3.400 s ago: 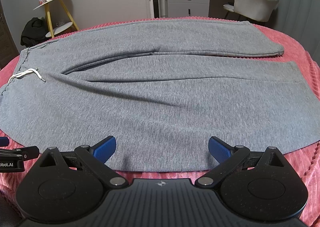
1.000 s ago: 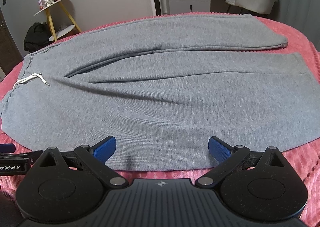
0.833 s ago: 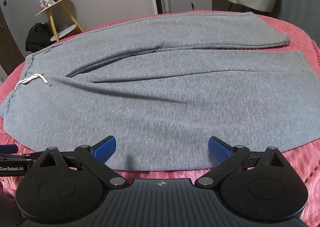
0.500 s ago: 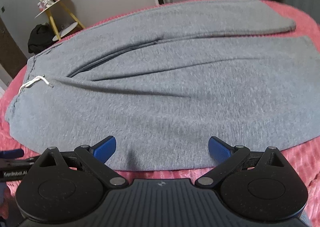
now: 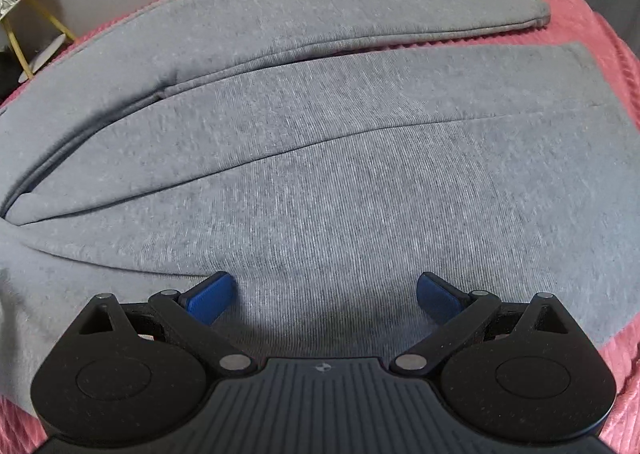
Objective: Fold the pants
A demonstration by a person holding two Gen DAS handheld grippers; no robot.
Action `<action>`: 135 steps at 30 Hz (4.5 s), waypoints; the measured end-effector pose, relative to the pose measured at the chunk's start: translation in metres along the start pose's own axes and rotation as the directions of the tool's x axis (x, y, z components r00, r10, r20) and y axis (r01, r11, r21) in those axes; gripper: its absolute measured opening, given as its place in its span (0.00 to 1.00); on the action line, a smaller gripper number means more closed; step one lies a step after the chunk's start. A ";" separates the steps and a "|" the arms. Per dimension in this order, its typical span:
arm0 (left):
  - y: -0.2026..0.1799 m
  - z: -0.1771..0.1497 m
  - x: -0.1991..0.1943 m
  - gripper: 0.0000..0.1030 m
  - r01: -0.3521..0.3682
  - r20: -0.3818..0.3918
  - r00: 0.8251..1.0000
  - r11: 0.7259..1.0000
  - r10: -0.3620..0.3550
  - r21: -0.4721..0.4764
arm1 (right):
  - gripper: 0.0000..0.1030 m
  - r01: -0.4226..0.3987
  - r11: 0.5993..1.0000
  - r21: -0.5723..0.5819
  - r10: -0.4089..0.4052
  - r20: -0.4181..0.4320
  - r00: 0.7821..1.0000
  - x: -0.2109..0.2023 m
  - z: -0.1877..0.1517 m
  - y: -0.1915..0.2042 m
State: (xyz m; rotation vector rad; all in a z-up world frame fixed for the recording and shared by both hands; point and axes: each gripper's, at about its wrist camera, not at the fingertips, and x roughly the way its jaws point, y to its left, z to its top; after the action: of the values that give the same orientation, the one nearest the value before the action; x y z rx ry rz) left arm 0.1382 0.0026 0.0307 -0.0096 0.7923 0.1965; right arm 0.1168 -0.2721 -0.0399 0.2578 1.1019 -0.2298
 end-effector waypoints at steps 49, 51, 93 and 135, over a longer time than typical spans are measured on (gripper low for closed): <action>0.100 0.012 0.077 0.87 0.336 0.253 0.936 0.840 -0.245 -0.426 | 0.03 -0.189 0.828 0.528 -0.044 0.397 0.917 0.016 0.095 -0.139; 0.105 0.024 0.087 0.87 0.399 0.244 0.916 0.797 -0.319 -0.453 | 0.07 -0.280 0.779 0.561 0.014 0.430 0.903 0.019 0.090 -0.156; 0.096 0.132 0.145 0.07 0.393 0.000 0.879 0.724 -0.477 -0.567 | 0.07 -0.432 0.453 0.779 0.170 0.400 0.900 0.063 0.116 -0.200; 0.180 -0.101 0.012 0.10 0.254 0.033 0.937 0.614 -0.347 -0.748 | 0.04 -0.333 0.700 0.631 -0.028 0.491 0.871 -0.058 -0.033 -0.246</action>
State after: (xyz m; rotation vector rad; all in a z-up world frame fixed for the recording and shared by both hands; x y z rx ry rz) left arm 0.0431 0.1732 -0.0368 -0.9542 0.7654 0.1878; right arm -0.0123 -0.4916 -0.0239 0.9394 0.4487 -0.5314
